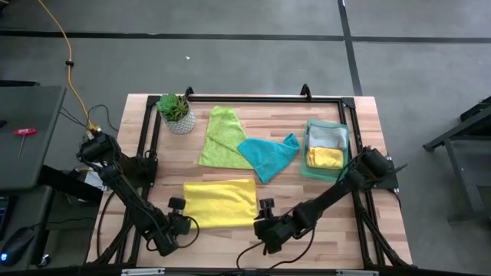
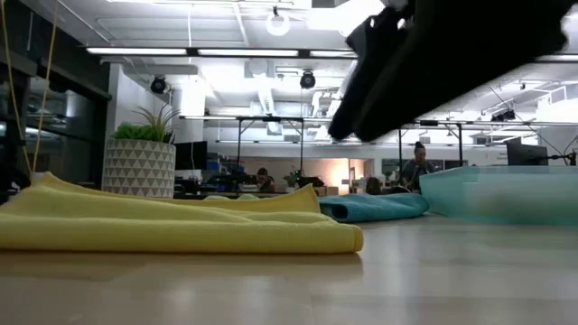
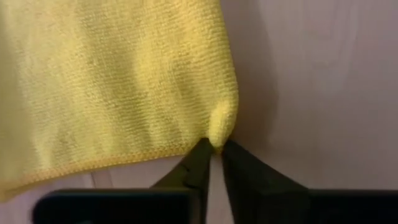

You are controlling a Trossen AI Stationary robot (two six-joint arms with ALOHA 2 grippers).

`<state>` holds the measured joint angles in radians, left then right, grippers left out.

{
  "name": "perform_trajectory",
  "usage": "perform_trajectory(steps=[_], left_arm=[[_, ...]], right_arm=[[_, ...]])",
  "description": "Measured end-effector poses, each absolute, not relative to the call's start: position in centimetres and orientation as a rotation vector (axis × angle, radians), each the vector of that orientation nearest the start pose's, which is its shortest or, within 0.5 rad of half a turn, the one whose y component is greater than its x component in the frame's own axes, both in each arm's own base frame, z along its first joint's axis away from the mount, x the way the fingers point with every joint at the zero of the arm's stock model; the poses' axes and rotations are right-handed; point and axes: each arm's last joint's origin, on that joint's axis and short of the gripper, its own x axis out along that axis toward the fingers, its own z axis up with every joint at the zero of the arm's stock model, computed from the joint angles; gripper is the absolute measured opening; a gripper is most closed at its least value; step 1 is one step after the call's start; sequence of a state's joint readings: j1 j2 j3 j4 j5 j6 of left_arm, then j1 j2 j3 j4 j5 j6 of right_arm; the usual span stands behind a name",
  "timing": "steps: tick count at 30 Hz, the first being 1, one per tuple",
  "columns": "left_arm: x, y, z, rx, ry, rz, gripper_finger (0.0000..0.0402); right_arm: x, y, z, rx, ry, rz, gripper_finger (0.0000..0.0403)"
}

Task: Fold microfiber towels
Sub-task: Fold the yellow microfiber cloth

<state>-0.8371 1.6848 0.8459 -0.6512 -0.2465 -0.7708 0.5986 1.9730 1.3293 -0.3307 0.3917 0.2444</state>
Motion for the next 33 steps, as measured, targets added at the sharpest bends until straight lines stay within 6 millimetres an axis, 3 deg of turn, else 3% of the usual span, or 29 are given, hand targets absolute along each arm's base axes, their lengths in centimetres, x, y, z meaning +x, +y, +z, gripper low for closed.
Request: perform_trajectory(steps=[2,9,14,23,28,33], left_arm=[[18.4,-19.3,12.8,0.14,1.327,0.049,0.0008],[18.4,-19.2,12.8,0.151,1.317,0.059,0.0003],[18.4,-19.2,12.8,0.154,1.318,0.058,0.0003],[18.2,-19.4,12.8,0.151,1.313,0.054,0.0001],[18.7,-20.4,13.7,0.128,1.302,0.025,0.0],[19.4,-21.3,14.8,0.08,1.289,-0.022,0.0]], right_arm=[[34.7,22.1,16.0,-0.238,0.884,0.1,0.0194],[35.6,22.3,13.2,-0.272,0.898,0.118,0.0193],[35.6,22.0,12.4,-0.28,0.925,0.077,0.0157],[35.8,21.0,12.2,-0.175,0.981,0.005,0.0016],[35.3,21.4,12.5,-0.127,1.005,0.022,0.0006],[34.8,22.6,14.0,-0.069,1.049,0.084,0.0003]])
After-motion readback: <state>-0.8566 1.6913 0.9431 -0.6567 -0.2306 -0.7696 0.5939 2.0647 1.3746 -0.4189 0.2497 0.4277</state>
